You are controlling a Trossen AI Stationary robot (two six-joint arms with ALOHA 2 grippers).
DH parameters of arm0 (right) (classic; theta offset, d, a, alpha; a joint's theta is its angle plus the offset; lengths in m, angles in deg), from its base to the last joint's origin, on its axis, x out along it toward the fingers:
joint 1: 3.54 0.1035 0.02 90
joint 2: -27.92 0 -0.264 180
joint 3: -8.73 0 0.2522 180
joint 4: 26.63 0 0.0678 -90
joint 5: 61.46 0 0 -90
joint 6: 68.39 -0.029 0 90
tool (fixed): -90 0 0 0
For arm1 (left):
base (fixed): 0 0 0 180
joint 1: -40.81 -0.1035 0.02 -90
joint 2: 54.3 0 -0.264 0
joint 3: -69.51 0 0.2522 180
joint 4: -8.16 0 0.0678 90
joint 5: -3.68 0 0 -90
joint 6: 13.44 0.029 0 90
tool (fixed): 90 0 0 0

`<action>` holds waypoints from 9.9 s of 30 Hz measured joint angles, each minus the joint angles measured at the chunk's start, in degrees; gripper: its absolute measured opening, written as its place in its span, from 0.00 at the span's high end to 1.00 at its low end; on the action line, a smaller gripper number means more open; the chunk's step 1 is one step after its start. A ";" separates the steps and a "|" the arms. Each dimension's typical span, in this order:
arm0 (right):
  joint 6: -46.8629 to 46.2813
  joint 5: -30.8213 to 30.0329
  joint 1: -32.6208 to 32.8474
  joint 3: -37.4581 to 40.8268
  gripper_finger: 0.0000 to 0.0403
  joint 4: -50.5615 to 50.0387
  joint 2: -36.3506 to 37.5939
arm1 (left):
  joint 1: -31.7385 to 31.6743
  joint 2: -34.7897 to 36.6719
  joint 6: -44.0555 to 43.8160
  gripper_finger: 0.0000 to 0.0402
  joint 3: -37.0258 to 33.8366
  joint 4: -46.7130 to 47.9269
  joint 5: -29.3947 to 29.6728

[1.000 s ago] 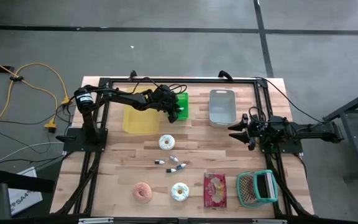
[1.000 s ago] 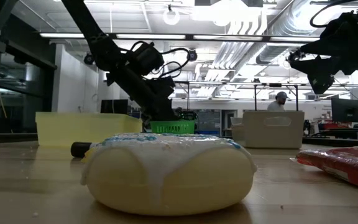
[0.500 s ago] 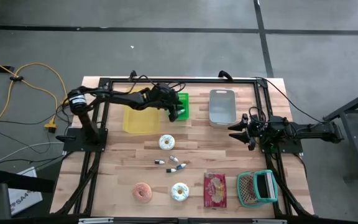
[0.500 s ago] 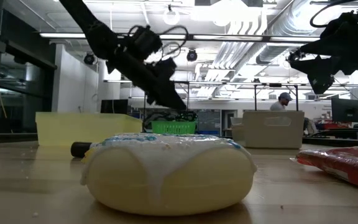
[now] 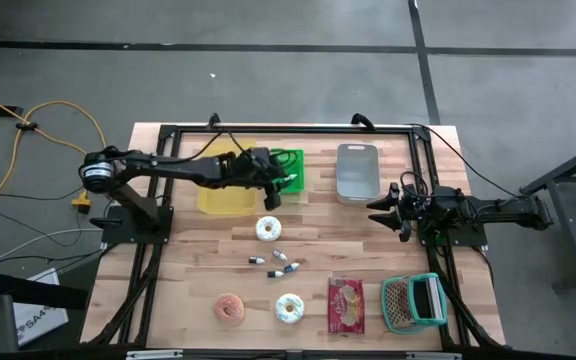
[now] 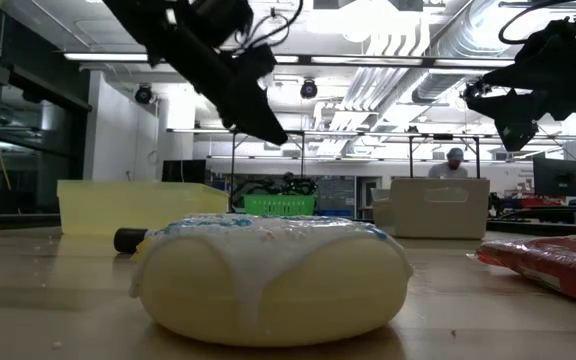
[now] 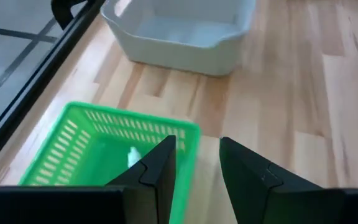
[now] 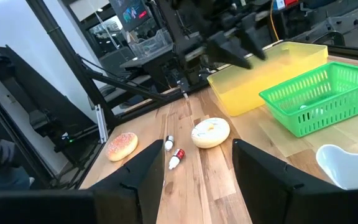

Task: Pick & Place Food Item
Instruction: Put the left green food coloring bottle into the green bin, then put the green food coloring bottle into the green bin

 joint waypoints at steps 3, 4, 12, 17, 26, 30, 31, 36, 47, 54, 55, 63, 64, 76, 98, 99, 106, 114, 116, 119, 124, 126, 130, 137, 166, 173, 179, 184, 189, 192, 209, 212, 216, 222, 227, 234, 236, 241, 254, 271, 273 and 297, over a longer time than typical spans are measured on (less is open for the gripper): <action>-0.01 0.00 0.01 -0.01 0.57 0.00 0.01 | 3.23 1.93 -1.18 0.70 0.00 2.61 2.34; 0.00 0.00 -0.01 0.00 0.57 0.00 0.00 | 4.29 2.53 -1.81 0.70 0.00 3.58 2.91; -0.02 0.00 0.02 0.00 0.57 0.00 0.00 | 12.27 4.89 -6.01 0.70 0.00 8.67 5.49; 0.00 0.00 0.00 -0.01 0.57 0.00 0.02 | 16.40 6.18 -7.43 0.70 0.00 12.74 8.72; 0.00 0.00 0.00 0.00 0.57 0.00 0.00 | 22.38 6.36 -14.63 0.70 1.01 21.09 10.74; 0.00 0.00 0.00 0.00 0.57 0.00 0.00 | 24.60 6.36 -16.53 0.70 1.01 23.84 11.49; -0.01 0.00 -0.01 -0.02 0.57 0.00 0.00 | 25.00 6.27 -17.03 0.70 1.01 24.43 11.54; 0.00 0.00 0.00 0.00 0.57 -0.02 0.00 | 25.99 4.33 -18.59 0.70 2.09 27.30 10.25; 0.00 0.01 -0.01 0.00 0.57 -0.03 0.00 | 26.16 -5.49 -17.69 0.70 15.50 43.53 5.85; 0.00 0.00 0.00 -0.02 0.57 -0.01 0.00 | 26.17 -12.78 -17.64 0.70 21.05 49.91 1.45; 0.00 0.00 -0.01 0.00 0.57 -0.02 0.00 | 26.20 -13.71 -17.63 0.70 21.65 50.15 1.11; 0.00 0.00 -0.01 0.00 0.57 -0.01 0.00 | 27.52 -20.42 -17.52 0.70 28.37 54.80 0.25; -0.01 0.00 0.01 -0.02 0.57 0.00 0.00 | 27.76 -21.18 -17.52 0.70 29.45 55.31 0.25; -0.02 0.00 0.02 0.00 0.57 -0.02 0.00 | 28.98 -25.22 -20.17 0.70 33.20 58.03 -0.03; 0.00 0.00 -0.01 -0.02 0.57 -0.02 0.00 | 29.40 -29.62 -21.77 0.70 33.05 59.05 -3.05; 0.00 0.00 0.00 -0.01 0.57 -0.02 0.00 | 29.40 -29.87 -21.78 0.70 33.05 58.67 -3.05; 0.00 0.00 -0.01 -0.02 0.57 -0.02 0.00 | 29.40 -31.30 -21.78 0.70 33.05 58.29 -3.05; -0.02 0.02 0.01 -0.02 0.57 -0.02 0.00 | 29.25 -32.18 -21.76 0.70 33.09 58.04 -3.05; 0.00 0.00 -0.01 -0.02 0.57 -0.02 0.00 | 29.25 -32.28 -21.76 0.70 33.07 58.62 -3.04; 0.00 0.00 0.00 0.00 0.57 -0.02 0.00 | 29.25 -32.28 -21.76 0.70 33.09 58.40 -2.99; -0.02 0.00 -0.01 -0.02 0.57 -0.04 0.00 | 29.25 -32.28 -22.02 0.70 33.09 59.06 -2.93; 0.00 0.00 0.01 0.00 0.57 -0.04 0.00 | 29.25 -32.28 -22.04 0.70 33.09 59.16 -2.74; -0.01 0.00 0.00 -0.01 0.57 -0.04 0.00 | 29.25 -32.26 -22.23 0.72 33.09 59.67 -2.71; -0.01 0.01 -0.01 0.00 0.57 -0.04 0.00 | 29.25 -32.26 -22.51 0.79 33.09 59.75 -2.57; -0.01 0.00 -0.01 -0.01 0.57 -0.02 0.00 | 29.24 -25.73 -23.68 0.84 34.07 58.82 0.05; 0.00 0.02 0.02 -0.02 0.57 -0.02 0.00 | 27.93 -19.84 -23.30 0.84 34.10 55.98 8.37; 0.00 0.00 -0.01 -0.02 0.57 -0.02 0.00 | 25.41 -17.84 -19.91 0.84 34.14 50.15 13.32; -0.02 0.01 0.01 0.00 0.57 -0.03 0.00 | 21.96 -17.04 -16.11 0.84 34.14 47.75 13.52; -0.01 0.01 0.02 -0.01 0.57 -0.02 0.00 | 16.77 -15.19 -11.92 0.84 34.14 46.76 13.18; 0.00 0.00 0.02 -0.02 0.57 -0.03 0.00 | 13.35 -14.12 -8.89 0.84 34.14 45.30 11.64; 0.00 0.02 0.01 -0.01 0.57 -0.02 0.02 | -9.36 -13.53 7.18 0.83 21.46 18.95 -21.85; 0.00 0.02 0.02 -0.02 0.57 -0.02 0.02 | -12.46 -13.53 7.28 0.82 17.47 13.59 -26.32; -0.01 0.02 0.01 0.00 0.57 -0.02 0.02 | -15.38 -13.53 7.51 0.82 12.94 5.98 -28.77; 0.00 0.00 0.00 0.00 0.57 -0.02 0.02 | -17.26 -13.53 7.43 0.82 8.52 0.46 -27.03; 0.00 0.00 -0.01 0.00 0.57 -0.02 0.02 | -16.74 -13.53 7.47 0.82 7.29 0.46 -21.82; 0.00 0.02 -0.01 0.00 0.57 -0.02 0.02 | -14.61 -14.42 5.93 0.82 5.92 -0.63 -16.97; 0.00 0.00 -0.01 -0.02 0.57 -0.02 0.02 | -14.05 -15.14 5.49 0.82 5.81 -1.66 -16.05; -0.01 -0.01 0.00 0.00 0.57 -0.04 0.00 | -12.91 -16.01 5.13 0.82 5.90 -3.41 -12.23; -0.02 0.02 0.00 0.00 0.57 -0.02 0.00 | -12.65 -16.72 5.26 0.82 5.90 -3.35 -9.12; -0.01 0.00 0.01 -0.02 0.57 0.00 0.00 | -12.74 -16.72 5.98 0.67 5.90 -3.35 -10.94; -0.01 0.00 0.01 -0.02 0.57 -0.02 0.00 | -12.74 -16.70 5.98 0.67 5.90 -3.35 -10.94; -0.02 0.00 -0.01 0.00 0.57 -0.02 0.01 | -4.84 -2.44 12.41 0.66 6.14 2.53 -0.24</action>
